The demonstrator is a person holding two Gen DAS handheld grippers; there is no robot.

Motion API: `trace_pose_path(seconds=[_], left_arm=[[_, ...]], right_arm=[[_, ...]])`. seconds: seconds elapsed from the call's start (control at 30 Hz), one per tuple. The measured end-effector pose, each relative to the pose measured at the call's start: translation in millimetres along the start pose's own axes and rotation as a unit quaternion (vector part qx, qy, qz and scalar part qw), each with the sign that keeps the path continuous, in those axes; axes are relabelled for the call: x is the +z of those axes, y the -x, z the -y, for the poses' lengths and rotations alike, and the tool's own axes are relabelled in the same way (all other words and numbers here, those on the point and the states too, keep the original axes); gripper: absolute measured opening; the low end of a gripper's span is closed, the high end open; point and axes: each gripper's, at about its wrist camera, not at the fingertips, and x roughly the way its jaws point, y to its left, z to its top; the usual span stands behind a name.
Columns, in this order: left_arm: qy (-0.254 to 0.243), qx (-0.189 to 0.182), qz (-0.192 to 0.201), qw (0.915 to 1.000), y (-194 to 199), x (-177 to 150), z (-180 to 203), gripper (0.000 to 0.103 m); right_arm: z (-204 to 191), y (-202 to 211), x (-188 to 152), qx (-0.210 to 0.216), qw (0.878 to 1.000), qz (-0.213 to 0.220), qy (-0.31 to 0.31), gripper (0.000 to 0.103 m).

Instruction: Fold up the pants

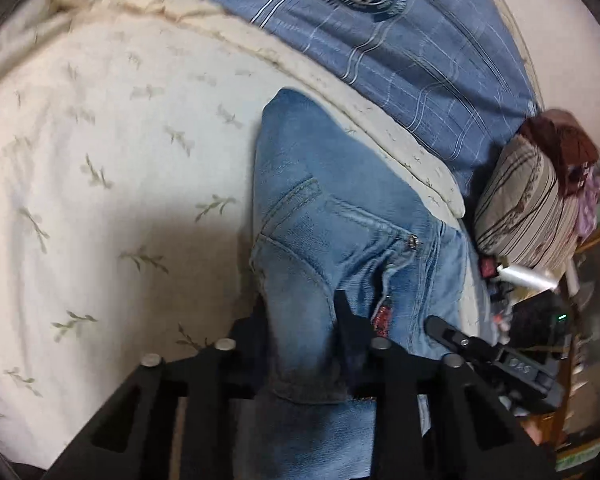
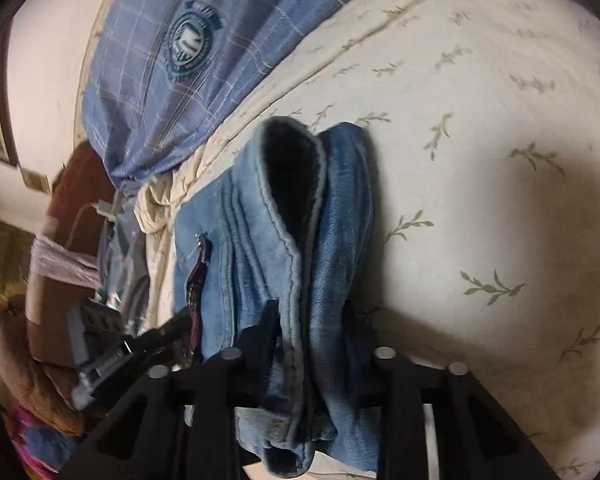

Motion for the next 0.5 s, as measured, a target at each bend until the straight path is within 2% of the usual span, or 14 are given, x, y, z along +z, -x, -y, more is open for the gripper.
trace_pose_path(seconds=[0.13, 0.23, 0.37, 0.5], left_arm=[[-0.054, 0.030, 0.038, 0.9974, 28.9, 4.0, 24.7, 0.025], [-0.076, 0.025, 0.070, 0.9943, 57.2, 18.1, 38.5, 0.025], [-0.089, 0.030, 0.099, 0.9907, 88.8, 51.8, 48.1, 0.026], [-0.080, 0.029, 0.106, 0.9907, 98.8, 75.8, 41.5, 0.027]], right_arm=[[-33.1, 20.8, 1.9, -0.005, 0.999, 0.022, 0.042, 0.017], [-60.7, 39.6, 10.4, 0.003, 0.997, 0.042, 0.070, 0.017], [-95.3, 52.2, 35.8, 0.026, 0.994, 0.063, 0.087, 0.017], [-123.1, 50.3, 60.6, 0.037, 0.992, 0.067, 0.100, 0.017]])
